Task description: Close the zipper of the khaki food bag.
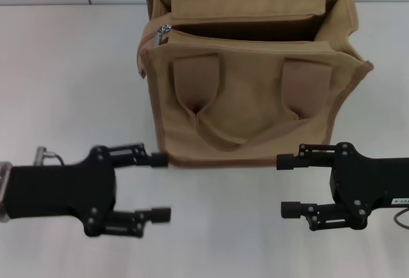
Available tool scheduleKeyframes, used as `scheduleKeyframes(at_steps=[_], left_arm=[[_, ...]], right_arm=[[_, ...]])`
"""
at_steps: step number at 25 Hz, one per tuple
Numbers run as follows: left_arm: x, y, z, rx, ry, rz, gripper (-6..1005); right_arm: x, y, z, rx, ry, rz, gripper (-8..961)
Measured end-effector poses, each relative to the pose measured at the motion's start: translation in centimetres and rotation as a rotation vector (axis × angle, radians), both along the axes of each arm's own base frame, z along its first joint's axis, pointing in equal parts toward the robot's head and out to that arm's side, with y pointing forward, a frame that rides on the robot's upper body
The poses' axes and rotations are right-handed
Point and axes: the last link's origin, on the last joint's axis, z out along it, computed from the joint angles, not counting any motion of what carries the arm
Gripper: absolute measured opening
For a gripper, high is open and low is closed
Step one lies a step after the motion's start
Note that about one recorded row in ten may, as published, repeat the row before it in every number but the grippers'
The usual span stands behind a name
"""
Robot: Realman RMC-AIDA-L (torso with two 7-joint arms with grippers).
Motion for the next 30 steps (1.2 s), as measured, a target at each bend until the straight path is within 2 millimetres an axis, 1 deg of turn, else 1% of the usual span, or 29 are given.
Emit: scheduleKeyframes(at_steps=[4,5,6,10,12,15,18,19,20,25,27,30], left_arm=[[-0.5,0.4,1.9,0.098,-0.061,0.046,800],[-1.0,0.7,3.1,0.172,-0.095,0.087,800],[-1.0,0.7,3.1,0.172,-0.095,0.087,799],[-2.3,1.9,5.2,0.332,-0.139,0.221,796],[-3.0,2.7,5.5,0.397,-0.127,0.279,795],[-3.8,4.3,5.1,0.476,-0.073,0.348,793],[-3.8,5.4,4.1,0.506,-0.031,0.357,791],[-3.3,6.1,3.3,0.509,-0.011,0.337,790],[-3.3,6.1,3.3,0.509,-0.011,0.337,790],[-2.0,7.3,1.4,0.463,0.056,0.27,786],[-1.5,8.1,0.6,0.466,0.078,0.266,785],[-1.0,9.0,0.0,0.488,0.101,0.261,783]], right_arm=[[0.1,0.1,0.0,0.008,-0.006,-0.006,748],[0.1,0.2,0.0,0.013,-0.009,-0.01,748],[0.1,0.2,0.0,0.013,-0.009,-0.01,748],[0.2,0.3,0.0,0.027,-0.005,-0.018,748],[0.2,0.3,0.0,0.035,-0.002,-0.017,748],[0.2,0.3,0.1,0.041,-0.001,-0.015,748],[0.3,0.3,0.1,0.042,0.0,-0.016,748],[0.3,0.3,0.1,0.042,0.0,-0.016,748],[0.3,0.3,0.1,0.042,0.0,-0.017,748],[0.5,0.1,0.1,0.046,0.002,-0.025,747],[0.5,0.1,0.1,0.048,0.003,-0.028,747],[0.6,0.1,0.2,0.053,0.006,-0.032,747]])
